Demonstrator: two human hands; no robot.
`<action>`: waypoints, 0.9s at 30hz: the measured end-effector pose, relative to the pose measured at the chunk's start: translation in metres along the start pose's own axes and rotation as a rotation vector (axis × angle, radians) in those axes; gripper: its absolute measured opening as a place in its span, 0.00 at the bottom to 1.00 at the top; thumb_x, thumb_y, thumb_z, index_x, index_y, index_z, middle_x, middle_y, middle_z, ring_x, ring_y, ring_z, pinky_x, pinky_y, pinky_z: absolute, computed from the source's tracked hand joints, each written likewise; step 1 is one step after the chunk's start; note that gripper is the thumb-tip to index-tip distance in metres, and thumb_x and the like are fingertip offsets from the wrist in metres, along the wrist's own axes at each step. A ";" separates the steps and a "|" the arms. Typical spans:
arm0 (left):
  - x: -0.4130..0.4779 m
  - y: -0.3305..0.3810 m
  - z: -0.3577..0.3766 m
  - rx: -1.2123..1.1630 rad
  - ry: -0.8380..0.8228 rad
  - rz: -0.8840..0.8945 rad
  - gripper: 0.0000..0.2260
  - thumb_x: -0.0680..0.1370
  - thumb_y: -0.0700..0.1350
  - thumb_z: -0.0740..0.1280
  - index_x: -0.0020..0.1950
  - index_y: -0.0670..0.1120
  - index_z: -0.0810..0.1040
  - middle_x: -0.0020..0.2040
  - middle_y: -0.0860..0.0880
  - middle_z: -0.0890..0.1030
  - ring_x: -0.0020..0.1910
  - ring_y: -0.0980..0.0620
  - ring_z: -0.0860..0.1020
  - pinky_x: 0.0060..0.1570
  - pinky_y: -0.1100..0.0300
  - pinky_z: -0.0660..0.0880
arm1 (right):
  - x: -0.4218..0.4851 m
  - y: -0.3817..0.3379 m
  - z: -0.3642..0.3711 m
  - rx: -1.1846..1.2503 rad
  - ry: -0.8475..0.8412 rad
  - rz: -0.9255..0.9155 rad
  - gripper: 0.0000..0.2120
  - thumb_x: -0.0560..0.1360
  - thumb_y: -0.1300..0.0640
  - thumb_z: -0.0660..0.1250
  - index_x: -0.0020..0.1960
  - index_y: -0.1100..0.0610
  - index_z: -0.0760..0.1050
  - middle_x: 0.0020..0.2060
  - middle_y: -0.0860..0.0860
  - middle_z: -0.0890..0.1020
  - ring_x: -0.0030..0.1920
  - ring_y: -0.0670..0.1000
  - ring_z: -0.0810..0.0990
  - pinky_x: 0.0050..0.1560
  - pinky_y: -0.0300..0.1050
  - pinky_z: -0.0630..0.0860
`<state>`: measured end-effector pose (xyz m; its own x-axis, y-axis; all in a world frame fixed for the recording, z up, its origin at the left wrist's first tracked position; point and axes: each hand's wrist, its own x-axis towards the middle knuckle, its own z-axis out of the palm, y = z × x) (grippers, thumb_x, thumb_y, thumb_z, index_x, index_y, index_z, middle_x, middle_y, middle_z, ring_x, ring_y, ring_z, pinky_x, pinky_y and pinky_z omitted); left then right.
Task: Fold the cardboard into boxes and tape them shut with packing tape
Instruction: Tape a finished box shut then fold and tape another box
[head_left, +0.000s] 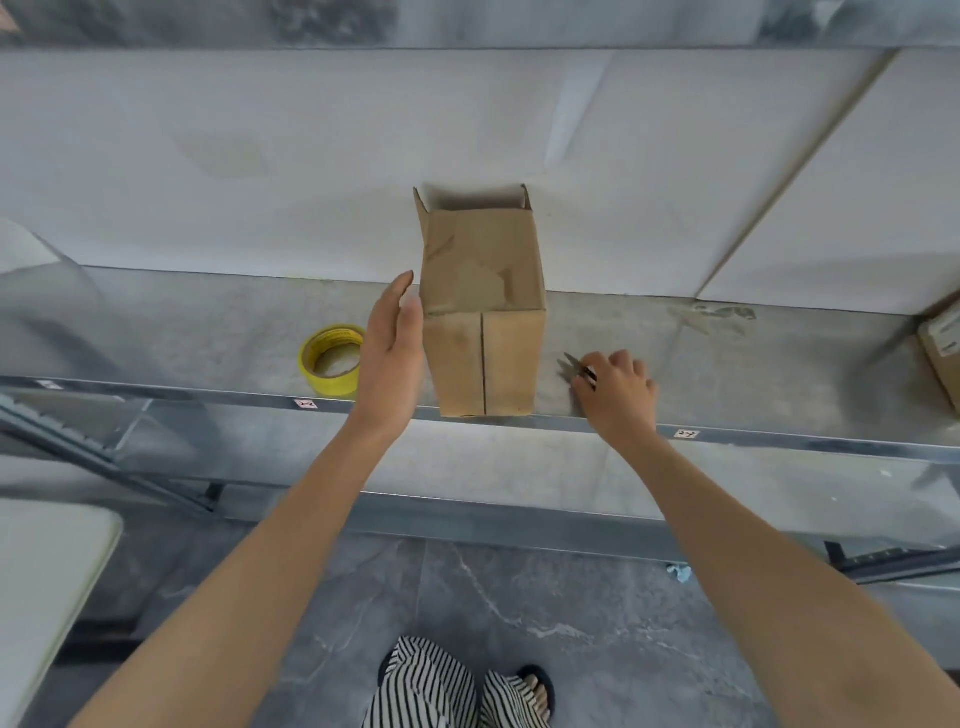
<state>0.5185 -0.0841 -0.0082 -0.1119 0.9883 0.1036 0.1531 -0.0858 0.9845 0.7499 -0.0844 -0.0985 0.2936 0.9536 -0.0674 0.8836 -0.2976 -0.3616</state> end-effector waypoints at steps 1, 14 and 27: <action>-0.001 0.003 0.000 0.026 -0.003 0.014 0.18 0.82 0.51 0.55 0.71 0.49 0.67 0.70 0.51 0.70 0.69 0.55 0.68 0.71 0.54 0.63 | 0.000 -0.005 -0.006 0.107 0.036 -0.001 0.17 0.79 0.48 0.60 0.65 0.53 0.72 0.62 0.56 0.72 0.63 0.59 0.68 0.60 0.51 0.65; 0.014 0.006 0.011 0.630 -0.119 0.405 0.29 0.77 0.61 0.52 0.70 0.44 0.70 0.75 0.41 0.62 0.69 0.47 0.68 0.60 0.59 0.68 | -0.024 -0.092 -0.077 0.315 0.144 -0.534 0.25 0.79 0.41 0.54 0.73 0.49 0.64 0.76 0.50 0.57 0.74 0.52 0.58 0.64 0.51 0.67; 0.025 0.016 -0.021 0.767 -0.372 0.417 0.30 0.76 0.55 0.66 0.76 0.51 0.61 0.78 0.50 0.54 0.74 0.53 0.60 0.68 0.59 0.62 | -0.017 -0.078 -0.092 0.040 0.051 -0.672 0.37 0.73 0.38 0.64 0.76 0.50 0.55 0.77 0.48 0.52 0.75 0.51 0.55 0.66 0.54 0.68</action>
<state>0.4974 -0.0638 0.0132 0.3971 0.8848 0.2439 0.7282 -0.4655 0.5029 0.7096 -0.0816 0.0164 -0.2976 0.9271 0.2280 0.8661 0.3627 -0.3441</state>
